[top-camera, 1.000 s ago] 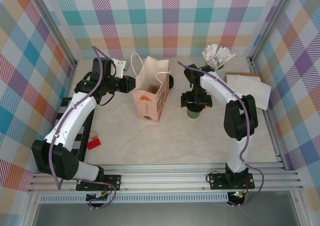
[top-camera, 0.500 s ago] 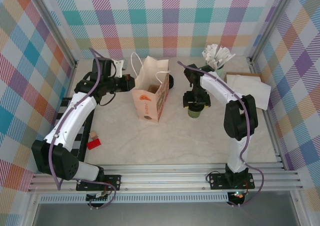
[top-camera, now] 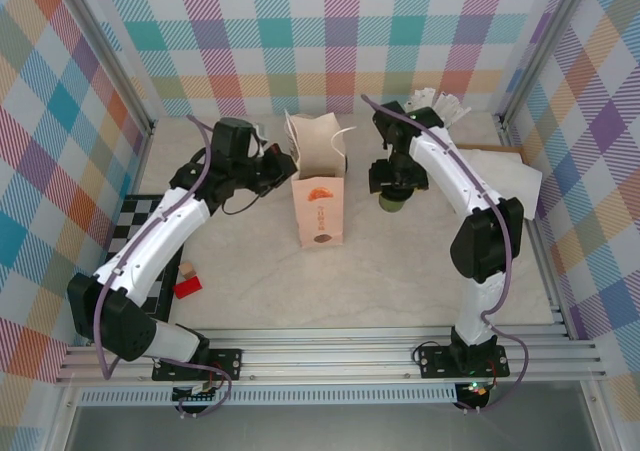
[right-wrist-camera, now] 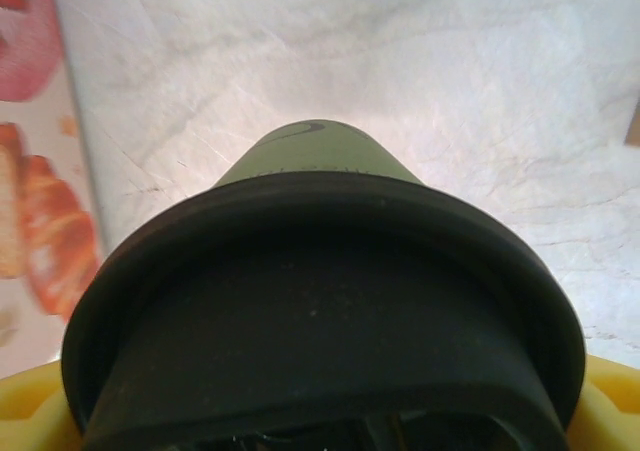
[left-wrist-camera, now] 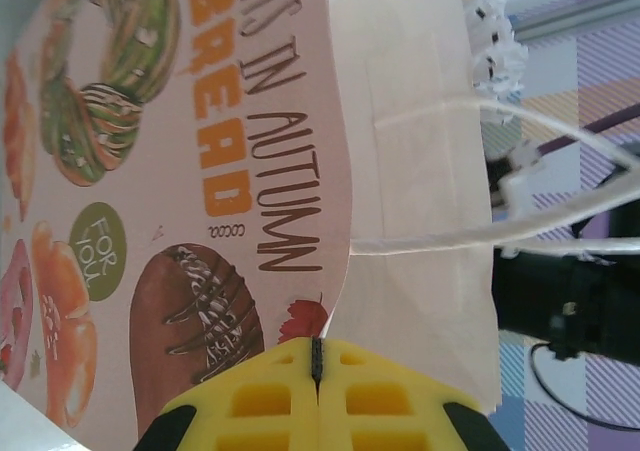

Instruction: Pack the takeout coffee

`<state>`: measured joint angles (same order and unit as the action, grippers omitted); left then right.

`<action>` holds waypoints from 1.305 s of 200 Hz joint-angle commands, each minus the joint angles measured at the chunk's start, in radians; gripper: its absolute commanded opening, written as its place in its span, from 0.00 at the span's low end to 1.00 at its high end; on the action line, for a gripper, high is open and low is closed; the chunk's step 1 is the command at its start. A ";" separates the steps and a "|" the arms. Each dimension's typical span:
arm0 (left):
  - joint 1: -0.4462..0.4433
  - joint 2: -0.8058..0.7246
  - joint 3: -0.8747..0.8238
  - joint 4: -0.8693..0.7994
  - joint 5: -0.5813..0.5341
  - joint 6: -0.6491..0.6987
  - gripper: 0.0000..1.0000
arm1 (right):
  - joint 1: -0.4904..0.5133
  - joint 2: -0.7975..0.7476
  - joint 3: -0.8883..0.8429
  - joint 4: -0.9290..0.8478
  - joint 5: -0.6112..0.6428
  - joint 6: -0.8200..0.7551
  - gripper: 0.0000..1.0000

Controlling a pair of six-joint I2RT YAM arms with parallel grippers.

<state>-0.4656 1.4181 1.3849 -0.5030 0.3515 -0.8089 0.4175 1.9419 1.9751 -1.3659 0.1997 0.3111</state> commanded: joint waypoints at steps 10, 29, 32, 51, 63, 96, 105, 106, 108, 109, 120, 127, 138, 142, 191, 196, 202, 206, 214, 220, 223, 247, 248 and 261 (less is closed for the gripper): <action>-0.067 -0.018 0.033 -0.098 -0.087 -0.033 0.24 | -0.013 -0.050 0.103 -0.137 0.019 -0.041 0.71; -0.066 -0.088 0.010 -0.166 -0.191 0.049 0.52 | -0.016 -0.054 0.164 -0.195 0.028 -0.043 0.71; -0.064 -0.099 0.009 -0.177 -0.210 0.070 0.57 | -0.016 -0.056 0.180 -0.207 0.033 -0.042 0.71; -0.045 -0.180 0.011 -0.191 -0.256 0.250 0.80 | -0.016 -0.054 0.301 -0.280 0.050 -0.030 0.72; -0.032 -0.235 0.008 -0.179 -0.278 0.378 0.94 | -0.018 -0.042 0.400 -0.334 0.064 -0.019 0.72; 0.124 -0.210 0.075 -0.171 -0.351 0.510 1.00 | -0.014 -0.017 0.641 -0.413 0.058 0.029 0.71; 0.181 -0.147 0.131 -0.190 -0.333 0.493 1.00 | -0.015 -0.025 0.670 -0.412 0.049 0.057 0.71; 0.187 -0.139 0.139 -0.192 -0.329 0.491 1.00 | -0.015 -0.025 0.674 -0.411 0.050 0.059 0.71; 0.198 -0.122 0.151 -0.195 -0.323 0.487 1.00 | -0.014 -0.027 0.678 -0.413 0.050 0.064 0.71; 0.203 -0.113 0.157 -0.197 -0.321 0.486 1.00 | -0.014 -0.027 0.681 -0.413 0.051 0.068 0.71; 0.240 -0.030 0.217 -0.190 -0.282 0.478 1.00 | -0.013 -0.040 0.692 -0.399 0.057 0.088 0.71; 0.253 0.018 0.245 -0.165 -0.255 0.485 1.00 | -0.010 -0.051 0.690 -0.376 0.052 0.093 0.71; 0.262 0.093 0.297 -0.126 -0.226 0.494 1.00 | 0.003 -0.074 0.678 -0.302 0.023 0.086 0.71; 0.264 0.120 0.317 -0.112 -0.211 0.502 1.00 | 0.011 -0.082 0.673 -0.270 0.010 0.082 0.71; 0.266 0.458 0.656 -0.140 0.107 0.720 1.00 | 0.098 -0.107 0.677 -0.058 -0.047 0.099 0.71; 0.266 0.485 0.695 -0.158 0.145 0.747 1.00 | 0.110 -0.105 0.678 -0.054 -0.048 0.108 0.71; 0.265 0.514 0.736 -0.179 0.178 0.783 1.00 | 0.128 -0.100 0.679 -0.050 -0.039 0.116 0.71; 0.265 0.529 0.763 -0.196 0.197 0.806 1.00 | 0.142 -0.098 0.681 -0.046 -0.031 0.118 0.71; 0.263 0.557 0.809 -0.224 0.220 0.850 1.00 | 0.171 -0.095 0.688 -0.041 0.007 0.122 0.71; 0.262 0.574 0.838 -0.241 0.233 0.882 1.00 | 0.189 -0.092 0.695 -0.035 0.032 0.124 0.70; 0.260 0.582 0.851 -0.249 0.244 0.897 0.99 | 0.198 -0.093 0.699 -0.028 0.038 0.126 0.70; 0.244 0.657 0.952 -0.313 0.329 1.006 0.98 | 0.255 -0.083 0.702 0.059 0.013 0.164 0.70; 0.243 0.660 0.955 -0.319 0.332 1.010 0.97 | 0.259 -0.081 0.703 0.063 0.012 0.166 0.70; 0.232 0.697 1.007 -0.371 0.357 1.060 0.96 | 0.296 -0.052 0.714 0.087 0.018 0.170 0.70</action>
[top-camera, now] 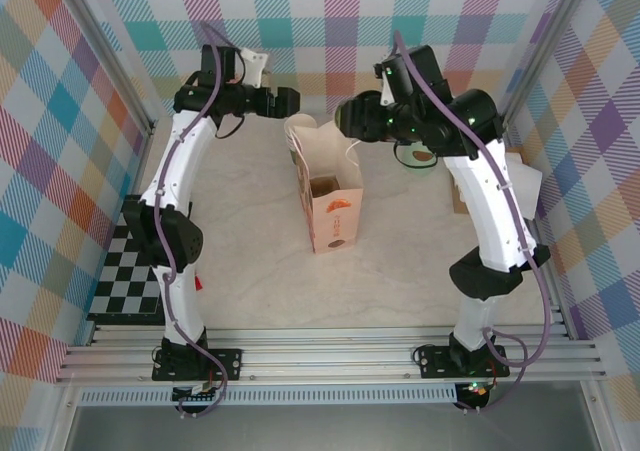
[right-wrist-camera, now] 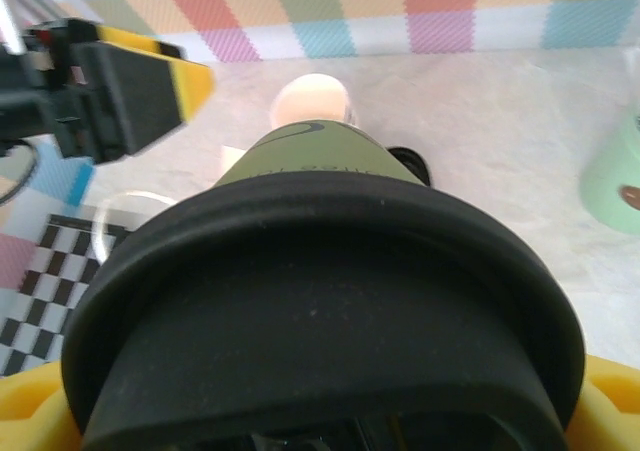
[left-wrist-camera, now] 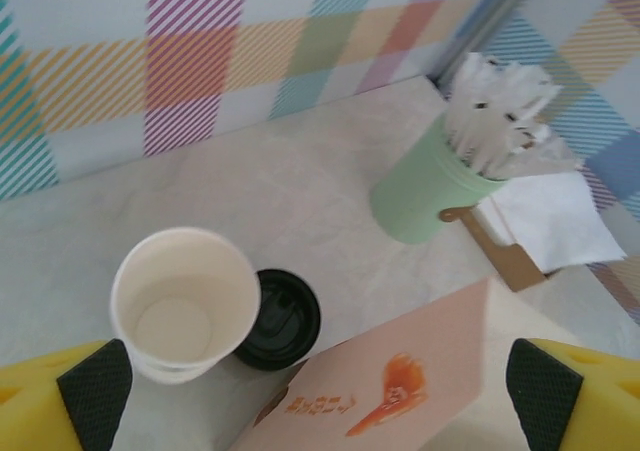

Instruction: Pack the takeout coffee

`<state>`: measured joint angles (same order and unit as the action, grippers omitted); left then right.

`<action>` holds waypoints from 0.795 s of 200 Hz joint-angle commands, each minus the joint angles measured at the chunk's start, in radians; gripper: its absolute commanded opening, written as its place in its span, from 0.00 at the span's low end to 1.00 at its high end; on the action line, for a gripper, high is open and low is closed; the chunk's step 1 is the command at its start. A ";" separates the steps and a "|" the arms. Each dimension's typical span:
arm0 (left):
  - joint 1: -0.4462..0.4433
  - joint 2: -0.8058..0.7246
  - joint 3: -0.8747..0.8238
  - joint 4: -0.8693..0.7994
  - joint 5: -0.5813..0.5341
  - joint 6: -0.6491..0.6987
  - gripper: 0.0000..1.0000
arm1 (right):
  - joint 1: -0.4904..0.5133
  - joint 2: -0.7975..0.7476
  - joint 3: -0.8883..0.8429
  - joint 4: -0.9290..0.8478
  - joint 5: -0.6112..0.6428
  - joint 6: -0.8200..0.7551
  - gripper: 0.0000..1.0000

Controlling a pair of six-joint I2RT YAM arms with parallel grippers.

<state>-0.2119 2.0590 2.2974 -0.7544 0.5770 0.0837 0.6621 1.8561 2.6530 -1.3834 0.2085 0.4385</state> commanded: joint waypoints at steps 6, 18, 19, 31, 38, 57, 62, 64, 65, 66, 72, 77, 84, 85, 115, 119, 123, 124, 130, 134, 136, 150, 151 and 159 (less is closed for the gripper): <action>-0.026 0.069 0.115 -0.143 0.141 0.186 0.95 | 0.066 0.049 0.046 0.100 0.026 0.046 0.70; -0.030 0.083 0.137 -0.177 0.159 0.228 0.93 | 0.084 0.080 0.065 0.067 0.064 0.071 0.70; -0.030 0.084 0.136 -0.178 0.159 0.231 0.93 | 0.084 0.083 0.066 0.063 0.067 0.073 0.70; -0.034 0.084 0.134 -0.190 0.147 0.268 0.89 | 0.092 0.102 0.066 0.026 0.094 0.111 0.70; -0.035 0.085 0.134 -0.192 0.134 0.284 0.89 | 0.095 0.112 0.067 0.007 0.097 0.127 0.70; -0.038 0.091 0.135 -0.183 0.117 0.301 0.87 | 0.110 0.147 0.066 -0.040 0.086 0.158 0.69; -0.038 0.092 0.135 -0.178 0.116 0.298 0.87 | 0.115 0.157 0.064 -0.054 0.087 0.164 0.70; -0.038 0.094 0.135 -0.175 0.116 0.298 0.86 | 0.117 0.162 0.064 -0.060 0.086 0.167 0.69; -0.038 0.094 0.134 -0.174 0.116 0.299 0.86 | 0.118 0.163 0.064 -0.063 0.086 0.169 0.69; -0.038 0.094 0.135 -0.174 0.117 0.299 0.86 | 0.119 0.164 0.064 -0.065 0.087 0.170 0.70; -0.038 0.096 0.134 -0.167 0.119 0.297 0.85 | 0.121 0.176 0.062 -0.083 0.089 0.176 0.70; -0.039 0.097 0.135 -0.161 0.119 0.296 0.85 | 0.123 0.186 0.062 -0.100 0.093 0.183 0.70; -0.040 0.101 0.136 -0.155 0.119 0.294 0.84 | 0.125 0.196 0.060 -0.119 0.103 0.190 0.70; -0.040 0.100 0.136 -0.154 0.119 0.295 0.84 | 0.126 0.197 0.060 -0.121 0.104 0.191 0.70; -0.047 0.115 0.141 -0.152 0.154 0.302 0.83 | 0.146 0.225 0.009 -0.155 0.120 0.187 0.70; -0.050 0.117 0.141 -0.159 0.160 0.309 0.83 | 0.148 0.232 0.009 -0.162 0.115 0.184 0.70; -0.053 0.118 0.142 -0.165 0.162 0.318 0.83 | 0.151 0.238 0.008 -0.169 0.113 0.183 0.70; -0.054 0.118 0.143 -0.167 0.164 0.321 0.83 | 0.150 0.239 0.009 -0.171 0.112 0.183 0.70; -0.060 0.120 0.145 -0.177 0.167 0.338 0.83 | 0.154 0.247 0.010 -0.181 0.111 0.181 0.69; -0.064 0.123 0.147 -0.184 0.165 0.348 0.84 | 0.155 0.252 0.009 -0.186 0.110 0.178 0.69; -0.065 0.124 0.147 -0.187 0.163 0.354 0.84 | 0.155 0.255 0.010 -0.189 0.110 0.176 0.69; -0.077 0.130 0.152 -0.205 0.166 0.388 0.85 | 0.156 0.272 0.009 -0.210 0.102 0.161 0.68; -0.078 0.131 0.153 -0.206 0.168 0.389 0.85 | 0.156 0.273 0.009 -0.212 0.103 0.159 0.68; -0.080 0.134 0.155 -0.209 0.175 0.399 0.85 | 0.156 0.281 0.007 -0.223 0.094 0.145 0.68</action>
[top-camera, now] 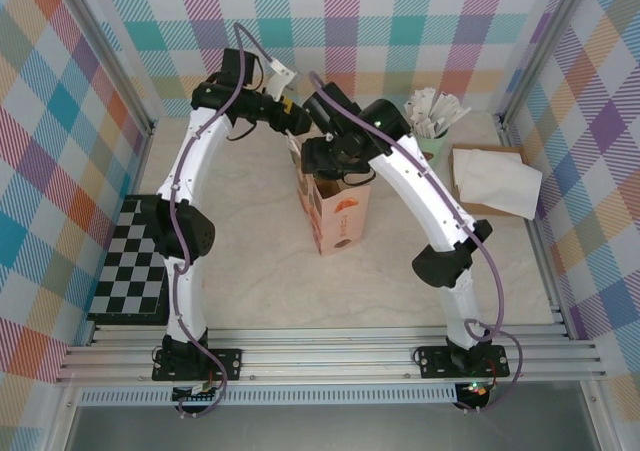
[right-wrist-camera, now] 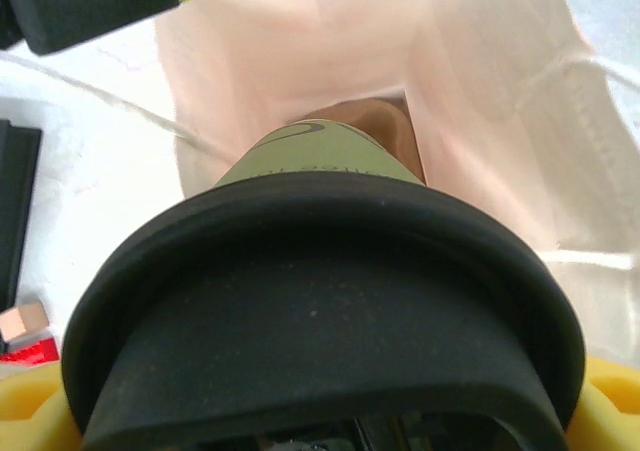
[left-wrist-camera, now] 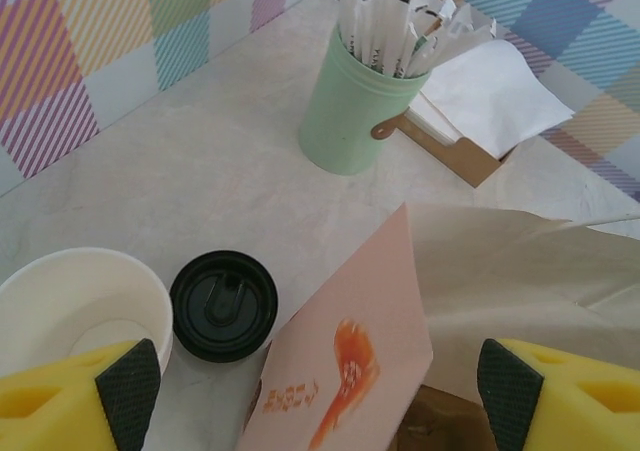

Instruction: Pack the takeout coffee

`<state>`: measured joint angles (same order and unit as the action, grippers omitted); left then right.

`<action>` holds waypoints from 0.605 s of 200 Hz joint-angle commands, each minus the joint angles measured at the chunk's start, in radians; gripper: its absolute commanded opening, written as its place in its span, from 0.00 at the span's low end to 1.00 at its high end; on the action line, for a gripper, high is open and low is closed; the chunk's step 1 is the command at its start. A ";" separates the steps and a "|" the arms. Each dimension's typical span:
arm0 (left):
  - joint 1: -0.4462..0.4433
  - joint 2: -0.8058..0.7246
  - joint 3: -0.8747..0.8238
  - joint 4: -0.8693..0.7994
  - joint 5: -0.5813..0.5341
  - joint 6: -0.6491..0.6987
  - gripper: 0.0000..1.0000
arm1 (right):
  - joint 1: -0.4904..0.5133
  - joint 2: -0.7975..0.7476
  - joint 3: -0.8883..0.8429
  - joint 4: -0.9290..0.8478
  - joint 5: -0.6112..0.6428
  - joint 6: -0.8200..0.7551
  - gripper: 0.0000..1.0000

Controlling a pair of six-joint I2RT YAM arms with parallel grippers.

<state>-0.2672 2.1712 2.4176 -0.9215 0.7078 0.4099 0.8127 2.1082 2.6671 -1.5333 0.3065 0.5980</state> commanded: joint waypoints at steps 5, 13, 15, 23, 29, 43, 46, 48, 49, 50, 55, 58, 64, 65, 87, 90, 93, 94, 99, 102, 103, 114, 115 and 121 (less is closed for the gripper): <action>-0.027 0.025 0.038 -0.042 0.045 0.074 0.85 | 0.005 0.032 -0.009 -0.077 -0.013 -0.023 0.68; -0.027 0.029 0.042 -0.047 0.042 0.076 0.84 | 0.006 0.032 -0.018 -0.082 -0.027 -0.045 0.68; -0.027 0.031 0.044 -0.050 0.042 0.077 0.84 | 0.005 0.031 -0.021 -0.084 -0.030 -0.051 0.68; -0.027 0.033 0.047 -0.065 0.037 0.086 0.83 | 0.005 0.024 -0.043 -0.084 -0.039 -0.079 0.68; -0.027 0.034 0.048 -0.086 0.040 0.097 0.83 | 0.005 0.011 -0.065 -0.078 -0.047 -0.104 0.68; -0.026 0.035 0.047 -0.141 0.049 0.131 0.83 | -0.002 -0.022 -0.118 -0.061 -0.047 -0.146 0.67; -0.026 0.034 0.047 -0.156 0.049 0.139 0.82 | -0.005 -0.028 -0.126 -0.055 -0.052 -0.155 0.67; -0.026 0.033 0.047 -0.165 0.049 0.143 0.82 | -0.008 -0.033 -0.131 -0.053 -0.055 -0.160 0.67; -0.026 0.033 0.048 -0.169 0.049 0.145 0.82 | -0.009 -0.034 -0.133 -0.052 -0.056 -0.162 0.67; -0.026 0.033 0.047 -0.171 0.050 0.147 0.82 | -0.010 -0.036 -0.134 -0.051 -0.058 -0.164 0.67; -0.025 0.032 0.047 -0.185 0.049 0.155 0.81 | -0.018 -0.042 -0.137 -0.049 -0.069 -0.172 0.67; -0.024 0.032 0.047 -0.194 0.048 0.161 0.80 | -0.023 -0.046 -0.139 -0.047 -0.078 -0.178 0.67; -0.024 0.029 0.046 -0.206 0.045 0.167 0.78 | -0.030 -0.050 -0.138 -0.045 -0.094 -0.192 0.67; -0.024 0.030 0.045 -0.207 0.045 0.167 0.78 | -0.032 -0.051 -0.138 -0.045 -0.096 -0.193 0.67; -0.024 0.039 0.040 -0.234 0.018 0.176 0.68 | -0.053 -0.058 -0.141 -0.044 -0.132 -0.248 0.67; -0.024 0.042 0.040 -0.238 0.013 0.178 0.68 | -0.055 -0.056 -0.142 -0.044 -0.135 -0.253 0.67; -0.024 0.043 0.041 -0.243 0.009 0.180 0.67 | -0.058 -0.056 -0.141 -0.044 -0.142 -0.260 0.67; -0.025 0.044 0.041 -0.245 0.009 0.179 0.67 | -0.059 -0.056 -0.142 -0.045 -0.145 -0.262 0.67; -0.024 0.046 0.041 -0.251 0.005 0.180 0.67 | -0.061 -0.053 -0.141 -0.045 -0.157 -0.273 0.67; -0.024 0.048 0.041 -0.252 0.005 0.182 0.66 | -0.062 -0.051 -0.139 -0.046 -0.162 -0.277 0.67; -0.024 0.049 0.041 -0.254 0.005 0.181 0.66 | -0.062 -0.051 -0.138 -0.047 -0.162 -0.278 0.67; -0.024 0.047 0.041 -0.256 0.001 0.180 0.59 | -0.066 -0.040 -0.128 -0.061 -0.168 -0.285 0.67; -0.024 0.047 0.040 -0.255 0.000 0.178 0.58 | -0.067 -0.038 -0.127 -0.062 -0.169 -0.286 0.67; -0.024 0.044 0.041 -0.247 -0.007 0.169 0.51 | -0.068 -0.030 -0.117 -0.072 -0.171 -0.288 0.67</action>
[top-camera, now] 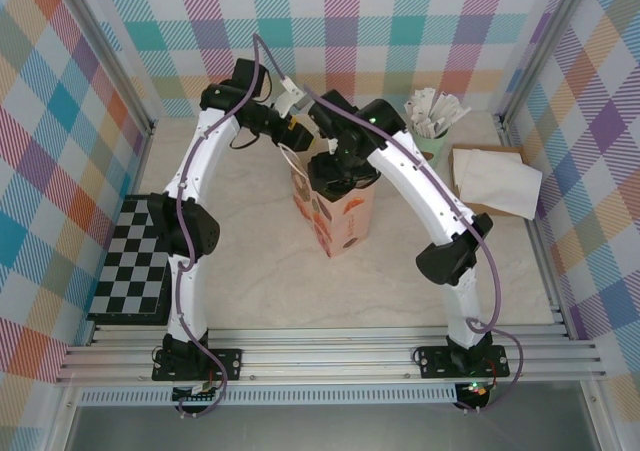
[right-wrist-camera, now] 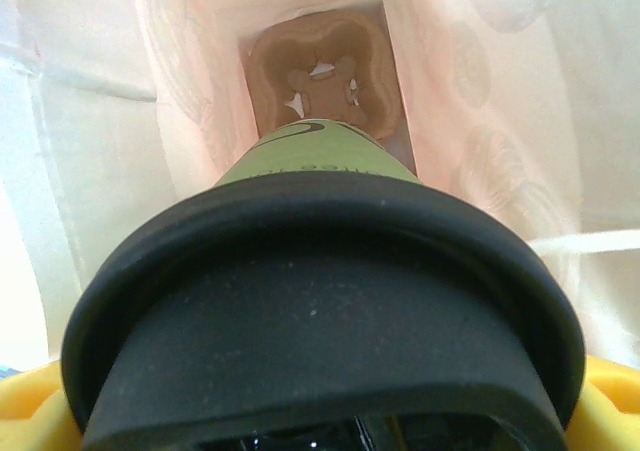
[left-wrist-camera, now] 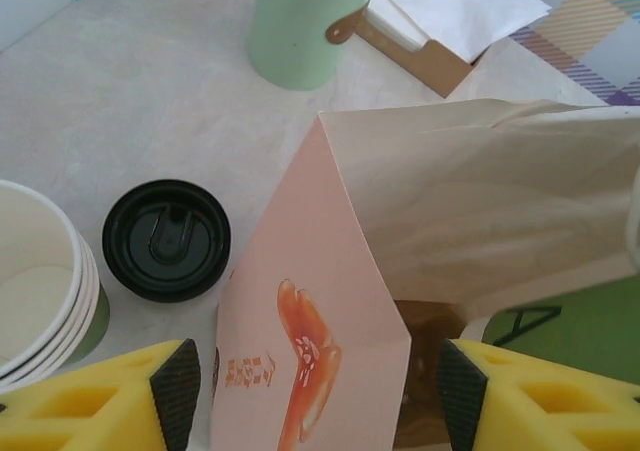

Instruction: Pack the takeout coffee

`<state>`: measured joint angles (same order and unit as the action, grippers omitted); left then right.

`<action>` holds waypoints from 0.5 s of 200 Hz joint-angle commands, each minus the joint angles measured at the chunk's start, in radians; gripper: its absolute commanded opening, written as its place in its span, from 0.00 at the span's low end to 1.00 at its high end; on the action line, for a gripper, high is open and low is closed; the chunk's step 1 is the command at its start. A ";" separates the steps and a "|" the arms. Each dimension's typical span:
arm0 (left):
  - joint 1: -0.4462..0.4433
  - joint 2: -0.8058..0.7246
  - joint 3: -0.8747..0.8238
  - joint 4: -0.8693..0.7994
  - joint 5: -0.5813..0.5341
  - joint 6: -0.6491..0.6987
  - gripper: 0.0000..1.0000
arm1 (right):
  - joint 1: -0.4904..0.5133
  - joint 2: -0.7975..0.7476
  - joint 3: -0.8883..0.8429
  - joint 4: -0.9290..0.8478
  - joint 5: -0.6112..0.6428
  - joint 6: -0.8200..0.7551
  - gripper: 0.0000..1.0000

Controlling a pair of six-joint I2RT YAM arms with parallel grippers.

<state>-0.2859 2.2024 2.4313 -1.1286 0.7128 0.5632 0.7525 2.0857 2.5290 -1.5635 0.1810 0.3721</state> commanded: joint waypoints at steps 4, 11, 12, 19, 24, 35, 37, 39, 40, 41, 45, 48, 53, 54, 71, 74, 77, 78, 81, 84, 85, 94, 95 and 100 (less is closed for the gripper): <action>-0.006 0.011 0.027 -0.031 -0.019 0.008 0.47 | -0.008 -0.001 0.029 -0.051 -0.044 -0.063 0.67; -0.006 0.007 0.027 -0.017 -0.029 -0.005 0.39 | -0.008 0.009 0.039 -0.064 -0.038 -0.066 0.67; -0.006 0.006 0.028 -0.015 -0.030 -0.006 0.38 | -0.009 0.010 0.039 -0.066 -0.037 -0.067 0.67; -0.006 0.002 0.027 -0.002 -0.031 -0.016 0.30 | -0.010 0.016 0.045 -0.073 -0.028 -0.072 0.67; -0.006 -0.001 0.027 0.005 -0.028 -0.028 0.25 | -0.012 0.023 0.048 -0.075 -0.026 -0.077 0.67; -0.006 -0.008 0.026 0.020 -0.011 -0.055 0.20 | -0.014 0.032 0.049 -0.069 -0.027 -0.086 0.67; -0.006 -0.009 0.026 0.020 -0.007 -0.058 0.19 | -0.015 0.034 0.050 -0.068 -0.029 -0.088 0.67; -0.006 -0.011 0.025 0.022 -0.002 -0.062 0.18 | -0.016 0.035 0.050 -0.066 -0.031 -0.089 0.67; -0.007 -0.011 0.025 0.023 0.001 -0.065 0.17 | -0.016 0.035 0.050 -0.065 -0.031 -0.090 0.67; -0.007 -0.012 0.025 0.023 0.004 -0.066 0.17 | -0.016 0.036 0.050 -0.065 -0.033 -0.092 0.67; -0.007 -0.014 0.022 0.025 0.013 -0.076 0.15 | -0.017 0.040 0.050 -0.060 -0.037 -0.096 0.67; -0.007 -0.018 0.020 0.027 0.020 -0.084 0.14 | -0.018 0.044 0.052 -0.056 -0.038 -0.097 0.67; -0.009 -0.021 0.014 0.030 0.024 -0.092 0.13 | -0.021 0.047 0.053 -0.051 -0.043 -0.101 0.67; -0.009 -0.022 0.012 0.030 0.025 -0.094 0.12 | -0.021 0.048 0.054 -0.051 -0.044 -0.102 0.67; -0.017 -0.038 -0.013 0.045 0.012 -0.118 0.04 | -0.030 0.061 0.055 -0.040 -0.062 -0.121 0.67; -0.018 -0.042 -0.018 0.048 0.008 -0.122 0.03 | -0.031 0.065 0.055 -0.040 -0.063 -0.124 0.67; -0.019 -0.044 -0.023 0.052 0.006 -0.128 0.02 | -0.033 0.068 0.054 -0.040 -0.063 -0.126 0.67; -0.019 -0.046 -0.025 0.054 0.005 -0.129 0.01 | -0.033 0.069 0.053 -0.040 -0.063 -0.126 0.67; -0.019 -0.049 -0.030 0.059 0.005 -0.135 0.00 | -0.035 0.072 0.054 -0.038 -0.062 -0.128 0.67; -0.021 -0.051 -0.036 0.062 0.005 -0.142 0.00 | -0.038 0.075 0.055 -0.039 -0.061 -0.129 0.67; -0.021 -0.052 -0.037 0.063 0.006 -0.142 0.00 | -0.038 0.075 0.054 -0.039 -0.060 -0.129 0.67; -0.024 -0.059 -0.052 0.071 0.017 -0.157 0.00 | -0.043 0.084 0.054 -0.035 -0.054 -0.130 0.67; -0.024 -0.060 -0.053 0.072 0.019 -0.158 0.00 | -0.043 0.086 0.055 -0.034 -0.053 -0.130 0.67; -0.026 -0.064 -0.060 0.075 0.029 -0.166 0.00 | -0.045 0.093 0.056 -0.031 -0.049 -0.129 0.67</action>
<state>-0.2905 2.1956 2.4088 -1.0885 0.7132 0.4519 0.7258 2.1384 2.5641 -1.5867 0.1360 0.2737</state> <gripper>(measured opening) 0.039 0.812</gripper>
